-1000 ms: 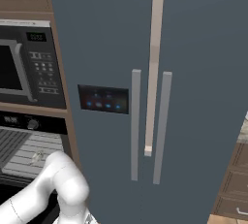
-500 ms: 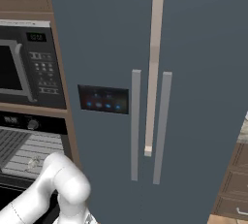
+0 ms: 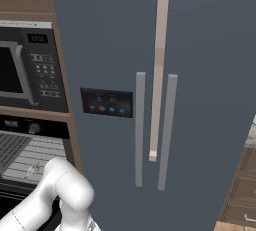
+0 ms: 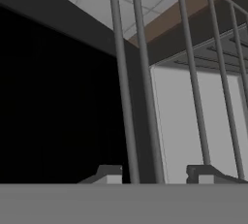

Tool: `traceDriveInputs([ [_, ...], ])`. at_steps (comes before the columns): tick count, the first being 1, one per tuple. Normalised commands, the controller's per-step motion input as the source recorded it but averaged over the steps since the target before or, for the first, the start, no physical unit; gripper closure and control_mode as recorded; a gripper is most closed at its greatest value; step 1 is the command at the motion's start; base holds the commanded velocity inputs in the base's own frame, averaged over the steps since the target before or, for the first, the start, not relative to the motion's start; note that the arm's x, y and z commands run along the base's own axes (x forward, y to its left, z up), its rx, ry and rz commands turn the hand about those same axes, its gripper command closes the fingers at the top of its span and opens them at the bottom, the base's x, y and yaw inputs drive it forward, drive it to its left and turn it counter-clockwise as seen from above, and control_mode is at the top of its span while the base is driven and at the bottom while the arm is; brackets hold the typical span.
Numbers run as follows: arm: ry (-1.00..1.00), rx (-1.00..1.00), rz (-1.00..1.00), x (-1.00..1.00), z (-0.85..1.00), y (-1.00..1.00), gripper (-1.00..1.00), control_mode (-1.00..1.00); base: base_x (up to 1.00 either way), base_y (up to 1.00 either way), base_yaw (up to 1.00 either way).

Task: Take the fish from the oven and place it on the plate on the counter.

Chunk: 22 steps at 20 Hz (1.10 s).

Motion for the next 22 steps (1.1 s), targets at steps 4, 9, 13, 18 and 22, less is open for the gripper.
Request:
traceDriveInputs([
  [4,-0.09,0.01,0.03,-0.74,0.08,0.00,1.00,-1.00,0.00,0.00,0.00],
  [9,-0.35,0.12,0.05,-0.68,0.98,0.00,1.00,-1.00,0.00,0.00,0.00],
  [13,-0.28,0.18,0.01,-0.50,1.00,-0.04,1.00,-1.00,0.00,0.00,0.00],
  [18,-0.12,0.22,-0.13,-0.03,0.90,-0.22,1.00,-1.00,0.00,0.00,0.00],
  [22,-0.12,0.27,-0.26,-0.01,0.72,-0.18,-1.00,-1.00,0.00,0.00,0.00],
])
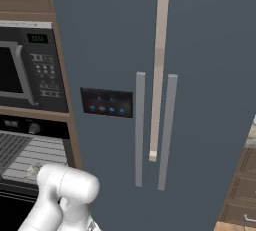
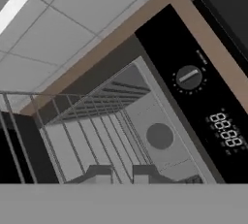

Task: Take the fish from the oven and place it on the plate on the counter.

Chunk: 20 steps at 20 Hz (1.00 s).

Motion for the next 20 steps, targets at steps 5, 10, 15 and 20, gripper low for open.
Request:
traceDriveInputs([
  [5,0.08,0.29,-0.19,0.14,0.59,-0.65,-1.00,-1.00,0.00,0.00,0.00],
  [10,0.67,0.29,-0.19,0.41,0.38,-0.72,-1.00,-1.00,0.00,0.00,0.00],
  [15,0.75,0.18,-0.08,0.48,0.08,-0.42,-1.00,-1.00,0.00,0.00,0.00],
  [20,0.79,0.18,0.00,0.83,-0.11,-0.16,-1.00,-1.00,0.00,0.00,0.00],
])
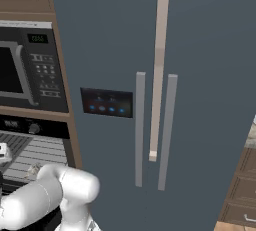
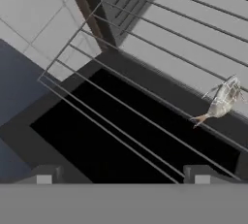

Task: Take the fish from the oven and place it on the plate on the counter.

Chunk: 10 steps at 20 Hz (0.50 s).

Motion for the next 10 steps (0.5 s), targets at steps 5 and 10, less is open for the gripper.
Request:
traceDriveInputs([
  [5,0.28,0.03,-0.02,0.64,-0.09,-0.05,-1.00,-1.00,0.00,0.00,0.00],
  [10,0.12,-0.10,-0.18,0.31,-0.05,0.01,-1.00,-1.00,0.00,0.00,0.00],
])
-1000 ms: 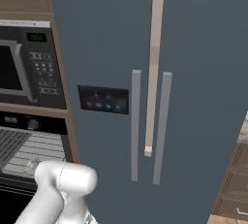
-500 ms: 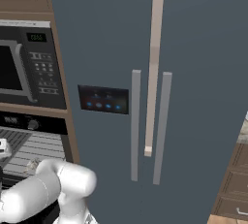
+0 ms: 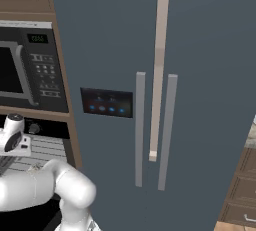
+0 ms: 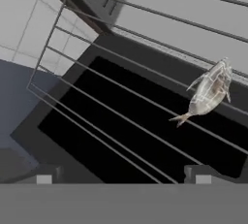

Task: Take the fish from the oven and place it on the plate on the counter.

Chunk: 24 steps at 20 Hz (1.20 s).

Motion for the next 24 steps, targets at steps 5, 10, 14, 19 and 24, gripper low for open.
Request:
traceDriveInputs([
  [5,0.02,-0.07,-0.36,0.18,-0.56,0.00,-1.00,-1.00,0.00,0.00,0.00],
  [10,0.00,-0.08,-0.33,0.00,-0.70,0.00,-1.00,-1.00,0.00,0.00,0.00],
  [14,0.00,-0.07,-0.21,0.17,-0.50,0.00,-1.00,-1.00,0.00,0.00,0.00],
  [19,0.00,-0.06,-0.16,0.48,-0.34,0.00,-1.00,-1.00,0.00,0.00,0.00],
  [24,0.00,-0.05,-0.14,0.56,-0.47,0.00,-1.00,-1.00,0.00,0.00,0.00],
])
